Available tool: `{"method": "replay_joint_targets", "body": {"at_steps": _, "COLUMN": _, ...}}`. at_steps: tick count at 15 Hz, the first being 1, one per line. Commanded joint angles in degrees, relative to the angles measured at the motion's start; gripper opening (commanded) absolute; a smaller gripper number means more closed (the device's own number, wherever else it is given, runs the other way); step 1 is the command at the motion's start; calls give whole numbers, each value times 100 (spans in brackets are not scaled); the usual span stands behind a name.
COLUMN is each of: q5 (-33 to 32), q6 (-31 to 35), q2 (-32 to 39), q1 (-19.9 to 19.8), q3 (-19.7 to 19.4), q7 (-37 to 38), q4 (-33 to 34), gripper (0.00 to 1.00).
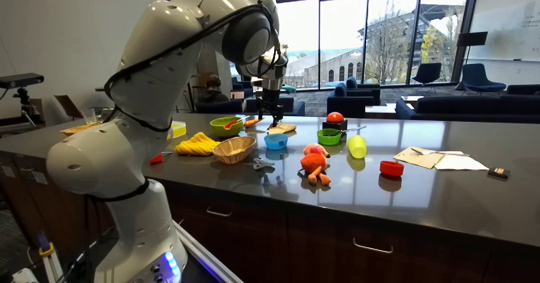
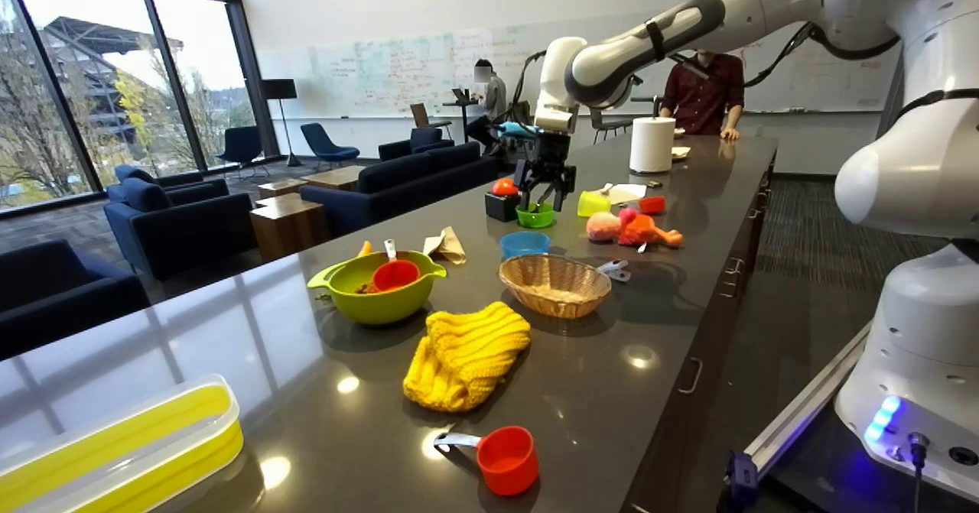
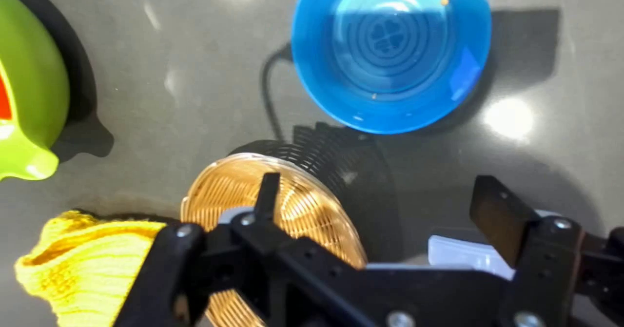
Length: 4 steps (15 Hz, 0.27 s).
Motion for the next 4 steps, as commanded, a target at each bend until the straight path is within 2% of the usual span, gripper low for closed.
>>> {"method": "replay_joint_targets", "body": {"at_steps": 1, "q5": 0, "q6": 82, "q2": 12, "q1": 16, "q3": 19, "q7": 0, "q4": -67, "gripper": 100}}
{"method": "replay_joint_targets", "body": {"at_steps": 4, "q5": 0, "q6": 125, "q2": 40, "q1": 26, "q3": 49, "q7": 0, "q4": -129, "gripper": 100}}
